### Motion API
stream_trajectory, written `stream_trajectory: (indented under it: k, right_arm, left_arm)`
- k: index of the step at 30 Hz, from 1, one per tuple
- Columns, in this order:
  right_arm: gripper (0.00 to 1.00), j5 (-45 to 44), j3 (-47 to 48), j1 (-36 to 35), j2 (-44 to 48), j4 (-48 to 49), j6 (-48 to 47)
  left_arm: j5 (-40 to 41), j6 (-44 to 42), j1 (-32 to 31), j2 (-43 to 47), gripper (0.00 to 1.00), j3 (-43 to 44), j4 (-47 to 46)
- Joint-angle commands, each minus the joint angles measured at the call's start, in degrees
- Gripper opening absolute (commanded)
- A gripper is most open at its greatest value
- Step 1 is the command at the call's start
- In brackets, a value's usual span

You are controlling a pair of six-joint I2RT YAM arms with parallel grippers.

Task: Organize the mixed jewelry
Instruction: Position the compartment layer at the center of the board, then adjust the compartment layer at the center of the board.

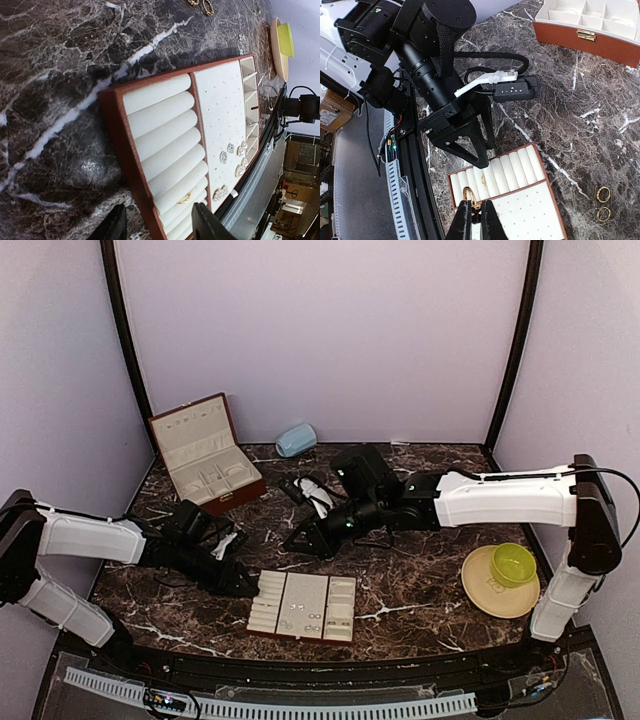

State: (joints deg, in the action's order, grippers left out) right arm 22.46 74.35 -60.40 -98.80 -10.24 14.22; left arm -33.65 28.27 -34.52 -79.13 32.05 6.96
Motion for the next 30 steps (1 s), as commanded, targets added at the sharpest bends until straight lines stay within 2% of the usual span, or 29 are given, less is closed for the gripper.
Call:
stream_trajectory:
  k: [1, 12, 19, 30]
  right_arm:
    - [0.02, 0.2, 0.5, -0.5, -0.6, 2.5, 0.4]
    - [0.02, -0.3, 0.2, -0.6, -0.6, 2.3, 0.6]
    - [0.02, -0.1, 0.3, -0.7, -0.7, 2.5, 0.7]
    - [0.02, -1.3, 0.5, -1.7, -1.6, 1.4, -0.5]
  left_arm:
    - [-1.2, -0.4, -0.2, 0.4, 0.45, -0.9, 0.8]
    - [-1.3, -1.2, -1.4, -2.3, 0.37, -0.5, 1.2]
    - [0.1, -1.5, -2.2, -3.5, 0.27, 0.2, 1.7]
    - [1.3, -1.3, -2.3, -5.7, 0.20, 0.6, 2.1]
